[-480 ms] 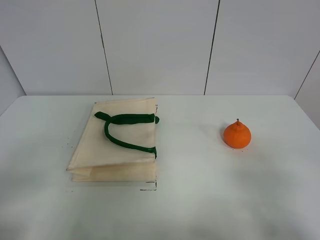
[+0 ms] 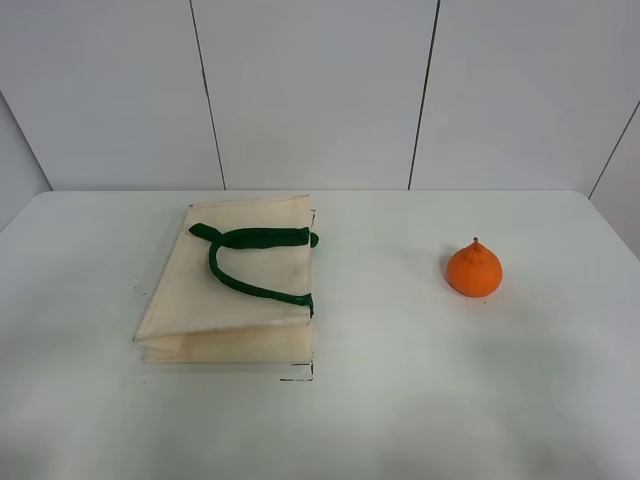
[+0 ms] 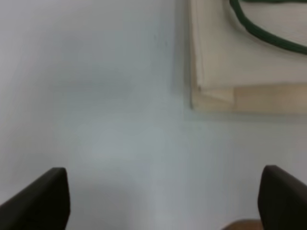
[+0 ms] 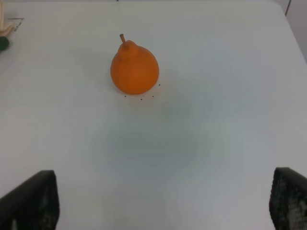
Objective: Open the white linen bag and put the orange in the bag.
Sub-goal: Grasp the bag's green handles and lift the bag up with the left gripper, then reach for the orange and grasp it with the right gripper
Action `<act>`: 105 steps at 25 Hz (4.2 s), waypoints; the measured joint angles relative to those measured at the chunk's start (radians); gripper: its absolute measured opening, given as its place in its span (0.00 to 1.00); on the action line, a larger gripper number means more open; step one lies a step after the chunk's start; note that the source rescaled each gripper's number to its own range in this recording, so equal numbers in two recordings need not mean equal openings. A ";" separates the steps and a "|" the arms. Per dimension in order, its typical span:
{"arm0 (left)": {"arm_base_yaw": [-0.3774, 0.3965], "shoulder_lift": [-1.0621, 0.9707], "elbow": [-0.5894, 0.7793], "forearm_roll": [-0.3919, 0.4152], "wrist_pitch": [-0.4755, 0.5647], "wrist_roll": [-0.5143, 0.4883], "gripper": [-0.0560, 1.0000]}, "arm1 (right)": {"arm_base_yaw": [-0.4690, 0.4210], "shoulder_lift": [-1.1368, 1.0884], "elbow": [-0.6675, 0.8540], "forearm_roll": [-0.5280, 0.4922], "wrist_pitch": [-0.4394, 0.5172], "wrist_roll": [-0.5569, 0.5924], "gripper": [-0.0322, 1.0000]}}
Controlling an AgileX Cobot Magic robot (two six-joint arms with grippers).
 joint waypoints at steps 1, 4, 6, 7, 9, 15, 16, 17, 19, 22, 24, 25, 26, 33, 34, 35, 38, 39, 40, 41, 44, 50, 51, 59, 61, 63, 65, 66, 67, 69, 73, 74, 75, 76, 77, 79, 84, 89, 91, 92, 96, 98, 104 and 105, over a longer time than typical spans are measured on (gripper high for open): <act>0.000 0.069 -0.037 -0.001 0.002 0.011 1.00 | 0.000 0.000 0.000 0.000 0.000 0.000 0.96; 0.000 0.288 -0.149 -0.001 0.007 0.054 1.00 | 0.000 0.000 0.000 0.000 0.000 0.000 0.96; 0.000 0.451 -0.224 -0.001 -0.008 0.065 1.00 | 0.000 0.000 0.000 0.000 0.000 0.000 0.96; 0.000 0.520 -0.266 0.000 -0.017 0.068 1.00 | 0.000 0.000 0.000 0.000 0.000 0.000 0.96; 0.000 0.687 -0.346 0.002 -0.039 0.075 1.00 | 0.000 0.000 0.000 0.000 0.000 0.000 0.96; 0.000 1.166 -0.631 0.004 -0.086 0.075 1.00 | 0.000 0.000 0.000 0.000 0.000 0.000 0.96; 0.000 1.243 -0.676 0.004 -0.088 0.075 1.00 | 0.000 0.000 0.000 0.000 0.000 0.000 0.96; 0.000 1.318 -0.728 0.004 -0.090 0.070 1.00 | 0.000 0.000 0.000 0.000 0.000 0.000 0.96; -0.003 1.445 -0.828 0.002 -0.092 0.050 1.00 | 0.000 0.000 0.000 0.000 0.000 0.000 0.96; -0.030 1.606 -0.945 0.002 -0.088 0.001 1.00 | 0.000 0.000 0.000 0.000 0.000 0.000 0.96; -0.069 1.690 -1.000 0.002 -0.087 -0.034 1.00 | 0.000 0.000 0.000 0.000 0.000 0.000 0.96; -0.095 1.719 -1.023 0.002 -0.087 -0.053 1.00 | 0.000 0.000 0.000 0.000 0.000 0.000 0.96; -0.121 1.751 -1.043 0.001 -0.089 -0.073 1.00 | 0.000 0.000 0.000 0.000 0.000 0.000 0.96; -0.239 1.907 -1.084 -0.016 -0.134 -0.166 1.00 | 0.000 0.000 0.000 0.000 0.000 0.000 0.96; -0.241 1.925 -1.084 -0.021 -0.141 -0.169 1.00 | 0.000 0.000 0.000 0.000 0.000 0.000 0.96; -0.244 1.941 -1.084 -0.030 -0.150 -0.173 1.00 | 0.000 0.000 0.000 0.000 0.000 0.000 0.96; -0.244 1.983 -1.084 -0.052 -0.184 -0.179 1.00 | 0.000 0.000 0.000 0.000 0.000 0.000 0.96; -0.244 1.993 -1.084 -0.053 -0.199 -0.179 1.00 | 0.000 0.000 0.000 0.000 0.000 0.000 0.96; -0.244 2.006 -1.084 -0.053 -0.215 -0.180 1.00 | 0.000 0.000 0.000 0.000 0.000 0.000 0.96; -0.244 2.016 -1.084 -0.053 -0.226 -0.183 1.00 | 0.000 0.000 0.000 0.000 0.000 0.000 0.96; -0.244 2.046 -1.084 -0.053 -0.256 -0.187 0.99 | 0.000 0.000 0.000 0.000 0.000 0.000 0.96; -0.244 2.083 -1.084 -0.054 -0.264 -0.190 0.98 | 0.000 0.000 0.000 0.000 0.000 0.000 0.96; -0.244 2.083 -1.084 -0.054 -0.263 -0.190 0.94 | 0.000 0.000 0.000 0.000 0.000 0.000 0.96; -0.244 2.084 -1.086 -0.054 -0.254 -0.194 0.07 | 0.000 0.000 0.000 0.000 0.000 0.000 0.96; -0.244 2.078 -1.095 -0.054 -0.243 -0.203 0.05 | 0.000 0.000 0.000 0.000 0.000 0.000 0.96; -0.244 2.058 -1.115 -0.055 -0.219 -0.210 0.05 | 0.000 0.000 0.000 0.000 0.000 0.000 0.96; -0.244 2.028 -1.159 -0.055 -0.176 -0.210 0.05 | 0.000 0.000 0.000 0.000 0.000 0.000 0.96; -0.244 2.006 -1.186 -0.055 -0.147 -0.210 0.05 | 0.000 0.000 0.000 0.000 0.000 0.000 0.96; -0.244 1.983 -1.211 -0.054 -0.120 -0.210 0.05 | 0.000 0.000 0.000 0.000 0.000 0.000 0.96; -0.244 1.942 -1.278 -0.054 -0.053 -0.201 0.05 | 0.000 0.000 0.000 0.000 0.000 0.000 0.96; -0.244 1.871 -1.408 -0.054 0.075 -0.166 0.05 | 0.000 0.000 0.000 0.000 0.000 0.000 0.96; -0.244 1.854 -1.432 -0.059 0.083 -0.159 0.05 | 0.000 0.000 0.000 0.000 0.000 0.000 0.96; -0.244 1.839 -1.459 -0.069 0.083 -0.155 0.05 | 0.000 0.000 0.000 0.000 0.000 0.000 0.96; -0.244 1.817 -1.477 -0.082 0.083 -0.152 0.05 | 0.000 0.000 0.000 0.000 0.000 0.000 0.96; -0.244 1.792 -1.484 -0.095 0.084 -0.149 0.05 | 0.000 0.000 0.000 0.000 0.000 0.000 0.96; -0.244 1.741 -1.491 -0.130 0.084 -0.145 0.05 | 0.000 0.000 0.000 0.000 0.000 0.000 0.96; -0.244 1.649 -1.493 -0.151 0.086 -0.145 0.05 | 0.000 0.031 0.000 0.000 -0.001 0.000 0.96; -0.244 1.641 -1.494 -0.151 0.086 -0.145 0.05 | 0.000 0.347 -0.071 0.012 -0.068 -0.011 0.96; -0.244 1.641 -1.494 -0.151 0.086 -0.145 0.05 | 0.000 0.516 -0.128 0.024 -0.108 -0.028 0.96; -0.244 1.641 -1.494 -0.152 0.086 -0.145 0.05 | 0.000 0.599 -0.160 0.030 -0.130 -0.032 0.96; -0.244 1.641 -1.494 -0.152 0.086 -0.144 0.05 | 0.000 1.006 -0.354 0.061 -0.196 -0.051 0.96; -0.244 1.640 -1.494 -0.152 0.086 -0.143 0.05 | 0.000 1.197 -0.467 0.073 -0.205 -0.054 0.96; -0.244 1.639 -1.494 -0.152 0.086 -0.138 0.05 | 0.004 1.685 -0.859 0.112 -0.087 -0.094 0.99; -0.244 1.639 -1.494 -0.152 0.086 -0.138 0.05 | 0.011 1.754 -0.921 0.112 -0.058 -0.097 1.00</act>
